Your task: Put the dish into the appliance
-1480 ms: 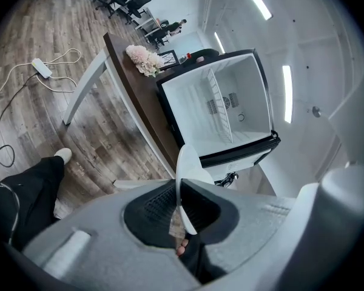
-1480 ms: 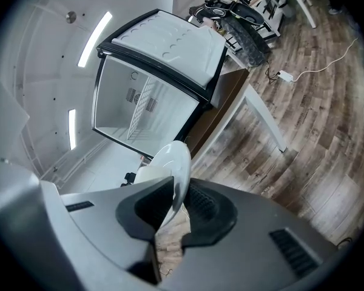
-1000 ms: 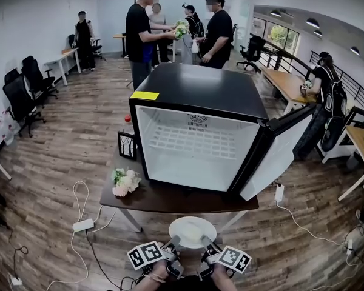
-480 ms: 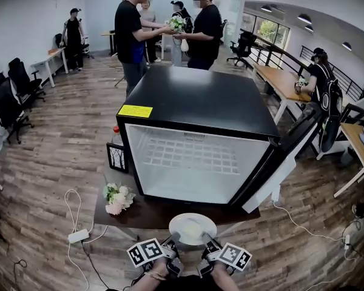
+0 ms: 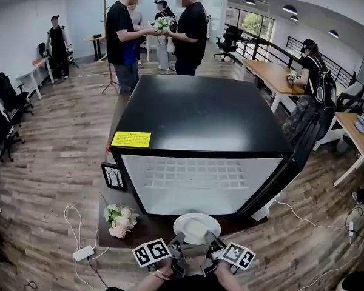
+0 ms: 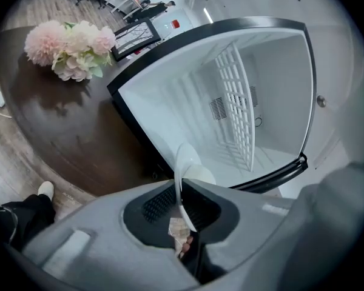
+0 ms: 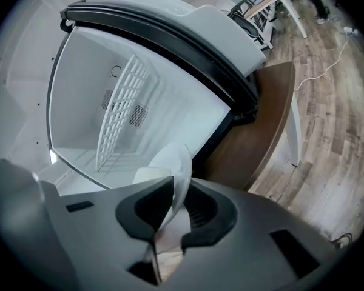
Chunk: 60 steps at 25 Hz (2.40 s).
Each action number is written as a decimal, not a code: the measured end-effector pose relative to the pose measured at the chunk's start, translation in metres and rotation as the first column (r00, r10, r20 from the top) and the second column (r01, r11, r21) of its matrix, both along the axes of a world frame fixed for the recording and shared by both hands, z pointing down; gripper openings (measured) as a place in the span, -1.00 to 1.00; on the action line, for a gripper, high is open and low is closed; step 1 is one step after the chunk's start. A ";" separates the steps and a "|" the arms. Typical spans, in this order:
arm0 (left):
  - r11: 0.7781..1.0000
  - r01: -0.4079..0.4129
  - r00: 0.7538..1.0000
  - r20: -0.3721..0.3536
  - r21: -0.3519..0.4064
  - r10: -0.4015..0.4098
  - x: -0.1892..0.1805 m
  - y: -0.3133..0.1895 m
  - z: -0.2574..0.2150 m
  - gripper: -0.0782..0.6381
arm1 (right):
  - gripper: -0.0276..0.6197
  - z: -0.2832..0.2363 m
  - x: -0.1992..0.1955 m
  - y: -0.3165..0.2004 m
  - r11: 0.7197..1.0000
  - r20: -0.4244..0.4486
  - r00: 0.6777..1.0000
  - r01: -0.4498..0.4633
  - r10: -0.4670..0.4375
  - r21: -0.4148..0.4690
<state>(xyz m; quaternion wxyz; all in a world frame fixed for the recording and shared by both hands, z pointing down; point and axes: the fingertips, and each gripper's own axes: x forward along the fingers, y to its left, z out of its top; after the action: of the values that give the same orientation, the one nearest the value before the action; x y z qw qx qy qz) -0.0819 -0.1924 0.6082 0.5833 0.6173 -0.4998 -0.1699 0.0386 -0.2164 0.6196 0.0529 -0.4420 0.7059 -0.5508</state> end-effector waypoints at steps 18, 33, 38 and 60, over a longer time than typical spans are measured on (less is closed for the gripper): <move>0.998 -0.063 0.997 0.037 0.002 0.063 -0.032 -0.035 0.003 -0.67 | -0.73 0.002 -0.031 -0.032 0.999 -0.023 0.998 -0.050 0.050 0.004; 1.000 0.021 0.999 0.050 0.002 -0.021 -0.032 -0.063 0.007 -0.65 | -0.71 0.002 -0.035 -0.072 0.996 -0.066 0.994 0.084 -0.082 0.020; 0.998 0.063 0.995 0.082 -0.009 -0.062 -0.029 -0.076 0.016 -0.64 | -0.70 0.011 -0.032 -0.087 0.994 -0.092 0.990 0.110 -0.111 -0.011; 0.969 0.245 0.969 0.044 -0.044 -0.243 -0.036 -0.126 0.024 -0.64 | -0.62 0.015 -0.043 -0.152 0.970 -0.246 0.941 0.244 -0.232 0.019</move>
<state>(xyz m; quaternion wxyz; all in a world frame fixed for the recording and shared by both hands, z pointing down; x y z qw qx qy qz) -0.1182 -0.3180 0.6318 0.5635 0.5398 -0.5868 -0.2161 -0.0043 -0.3686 0.6347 -0.0897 -0.4160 0.7687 -0.4775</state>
